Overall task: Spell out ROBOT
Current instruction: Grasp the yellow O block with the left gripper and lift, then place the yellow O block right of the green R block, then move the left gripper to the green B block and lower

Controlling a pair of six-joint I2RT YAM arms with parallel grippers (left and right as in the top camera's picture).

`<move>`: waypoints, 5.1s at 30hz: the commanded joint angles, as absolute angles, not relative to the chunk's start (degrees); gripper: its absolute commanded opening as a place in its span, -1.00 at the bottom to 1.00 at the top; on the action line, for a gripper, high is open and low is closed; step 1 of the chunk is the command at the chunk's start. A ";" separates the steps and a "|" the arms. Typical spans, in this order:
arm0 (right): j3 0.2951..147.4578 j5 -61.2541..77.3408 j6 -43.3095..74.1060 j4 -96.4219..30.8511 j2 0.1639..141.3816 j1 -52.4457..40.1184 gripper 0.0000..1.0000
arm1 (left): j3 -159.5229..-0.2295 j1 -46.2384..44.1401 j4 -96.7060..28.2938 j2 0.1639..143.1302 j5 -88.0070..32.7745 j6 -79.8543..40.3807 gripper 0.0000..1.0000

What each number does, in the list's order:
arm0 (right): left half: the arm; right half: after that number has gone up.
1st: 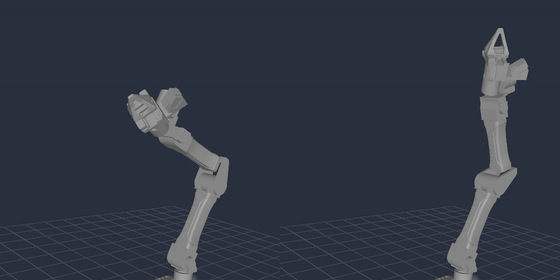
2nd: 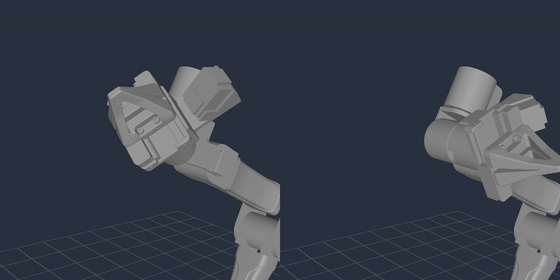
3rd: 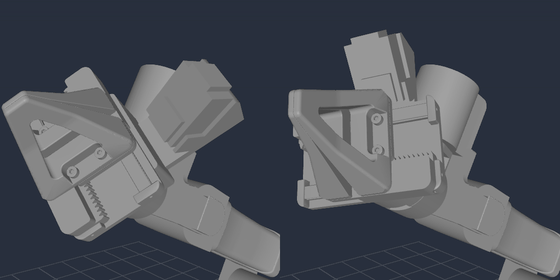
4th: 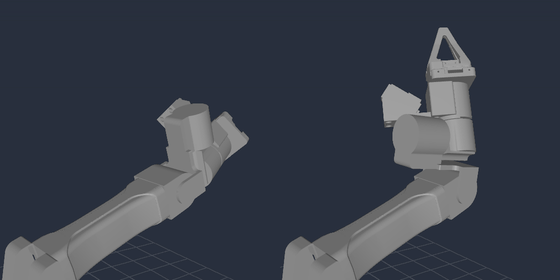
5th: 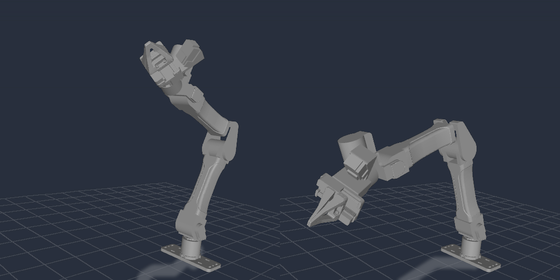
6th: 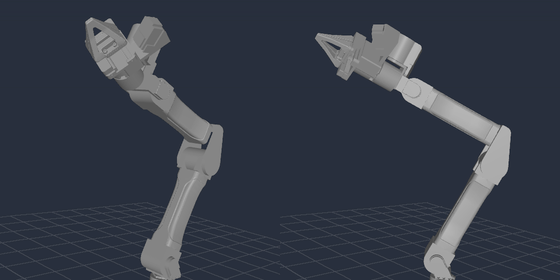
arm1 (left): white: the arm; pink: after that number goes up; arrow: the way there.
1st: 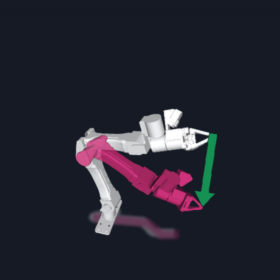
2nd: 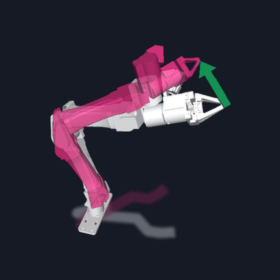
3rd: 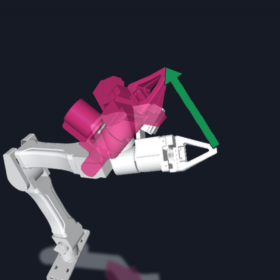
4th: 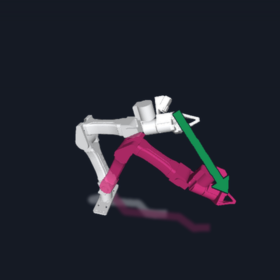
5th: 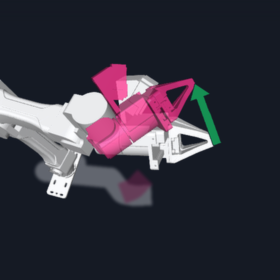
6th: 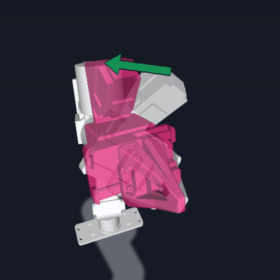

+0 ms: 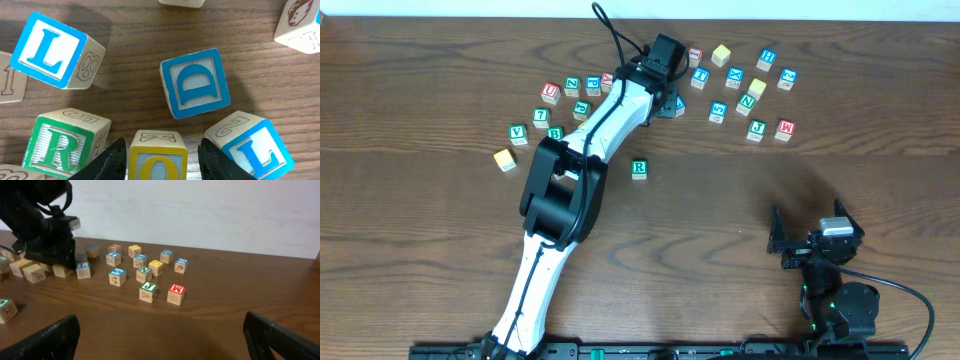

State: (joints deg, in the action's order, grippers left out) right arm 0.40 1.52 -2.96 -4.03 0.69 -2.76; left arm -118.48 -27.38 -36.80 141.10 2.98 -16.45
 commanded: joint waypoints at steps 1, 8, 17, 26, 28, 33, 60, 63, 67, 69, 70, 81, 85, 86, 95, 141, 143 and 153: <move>0.32 1.65 -2.20 -4.29 0.38 -3.09 0.99 | -117.21 -27.03 -36.73 141.62 3.75 -16.12 -0.10; 0.32 1.65 -2.20 -4.27 0.38 -3.09 0.98 | -117.21 -27.03 -36.51 141.62 3.75 -16.12 -0.27; 0.32 1.65 -2.20 -4.27 0.38 -3.09 0.99 | -117.23 -27.03 -36.58 141.60 3.73 -16.14 -0.41; 0.32 1.65 -2.20 -4.27 0.38 -3.09 0.98 | -117.34 -27.03 -38.96 137.97 3.73 -16.12 -0.41; 0.32 1.65 -2.20 -4.29 0.38 -3.09 0.99 | -117.36 -27.03 -40.56 135.63 3.73 -16.14 -0.41; 0.32 1.65 -2.20 -4.29 0.38 -3.09 0.98 | -117.36 -27.62 -46.52 130.19 3.68 -18.13 -0.41; 0.32 1.65 -2.20 -4.27 0.38 -3.09 0.99 | -104.44 -36.21 -53.89 128.92 3.68 -30.79 -0.41; 0.32 1.65 -2.20 -4.27 0.38 -3.09 0.98 | -104.44 -36.25 -53.56 128.92 3.68 -30.83 -0.41; 0.32 1.65 -2.20 -4.29 0.38 -3.09 0.99 | -103.13 -36.23 -51.96 128.95 3.68 -32.29 -0.41; 0.32 1.65 -2.20 -4.27 0.38 -3.09 0.98 | -101.56 -36.25 -50.37 128.95 3.68 -32.29 -0.40; 0.32 1.65 -2.20 -4.27 0.38 -3.09 0.99 | -100.82 -36.25 -49.74 128.95 3.68 -32.49 -0.40; 0.32 1.65 -2.20 -4.27 0.38 -3.09 0.98 | -99.85 -36.25 -48.93 128.95 3.68 -33.78 -0.31; 0.32 1.65 -2.20 -4.27 0.38 -3.09 0.98 | -99.85 -36.25 -48.95 128.95 3.68 -33.76 -0.26; 0.32 1.65 -2.20 -4.27 0.38 -3.09 0.99 | -99.85 -36.27 -48.97 128.95 3.66 -33.78 -0.25; 0.32 1.65 -2.20 -4.29 0.38 -3.09 0.99 | -99.88 -36.34 -48.90 128.88 3.66 -33.76 -0.17; 0.32 1.65 -2.20 -4.27 0.38 -3.09 0.98 | -84.79 -5.87 -39.77 112.14 1.98 -17.34 0.40; 0.32 1.65 -2.20 -4.27 0.38 -3.09 0.98 | -84.79 -5.93 -39.27 113.36 1.96 -17.34 0.47; 0.32 1.65 -2.20 -4.27 0.38 -3.09 0.98 | -84.79 -8.25 -35.38 120.18 1.98 -15.59 0.48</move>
